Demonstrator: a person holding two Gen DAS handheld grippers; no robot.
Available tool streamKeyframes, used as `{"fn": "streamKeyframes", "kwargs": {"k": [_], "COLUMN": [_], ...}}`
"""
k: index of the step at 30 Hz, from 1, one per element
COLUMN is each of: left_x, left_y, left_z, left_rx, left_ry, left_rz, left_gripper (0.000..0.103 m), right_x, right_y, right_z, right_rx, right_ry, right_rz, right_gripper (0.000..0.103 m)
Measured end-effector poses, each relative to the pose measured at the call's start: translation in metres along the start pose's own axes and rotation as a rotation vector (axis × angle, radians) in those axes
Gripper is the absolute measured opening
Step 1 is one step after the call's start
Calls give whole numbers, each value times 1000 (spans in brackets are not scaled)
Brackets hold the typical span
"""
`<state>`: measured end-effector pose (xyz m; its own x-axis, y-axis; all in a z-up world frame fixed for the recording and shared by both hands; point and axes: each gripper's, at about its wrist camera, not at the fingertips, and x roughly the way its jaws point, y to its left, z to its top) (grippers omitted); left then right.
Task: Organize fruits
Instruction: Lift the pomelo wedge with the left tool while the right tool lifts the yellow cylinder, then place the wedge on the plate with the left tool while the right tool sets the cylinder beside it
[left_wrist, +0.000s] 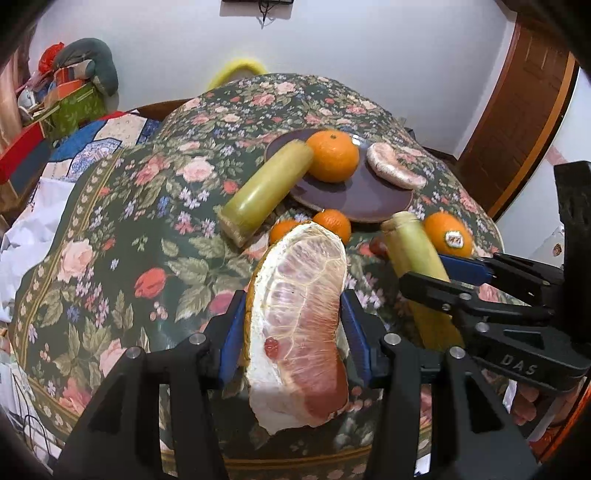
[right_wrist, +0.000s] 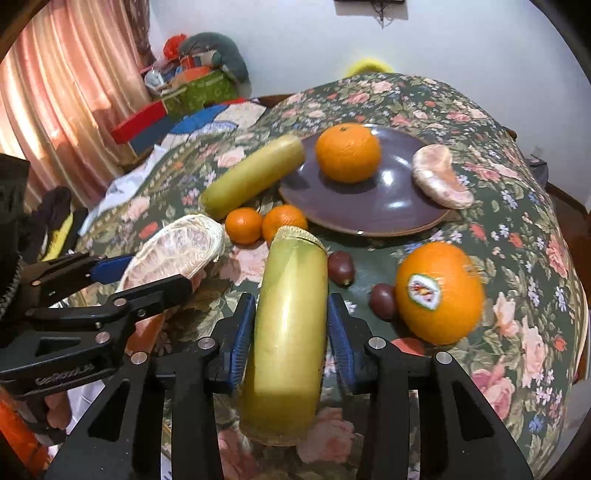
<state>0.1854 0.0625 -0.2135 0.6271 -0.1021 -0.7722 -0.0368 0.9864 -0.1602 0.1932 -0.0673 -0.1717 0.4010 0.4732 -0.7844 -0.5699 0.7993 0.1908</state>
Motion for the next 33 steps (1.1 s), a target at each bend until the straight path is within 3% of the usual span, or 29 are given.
{"fn": "streamKeyframes", "kwargs": {"k": [20, 33], "left_x": [-3, 33], "left_y": [-29, -37], "left_z": [69, 104], "left_rx": [39, 46], "left_ry": [-132, -142], "left_rz": [-23, -42], "left_gripper": [50, 50], "right_x": [-54, -25], "right_y": [-39, -62], "right_z": [48, 70], "right_rx": [26, -2], "right_ry": [-206, -169], "right_rz": [-35, -76], "right_gripper": [35, 35]}}
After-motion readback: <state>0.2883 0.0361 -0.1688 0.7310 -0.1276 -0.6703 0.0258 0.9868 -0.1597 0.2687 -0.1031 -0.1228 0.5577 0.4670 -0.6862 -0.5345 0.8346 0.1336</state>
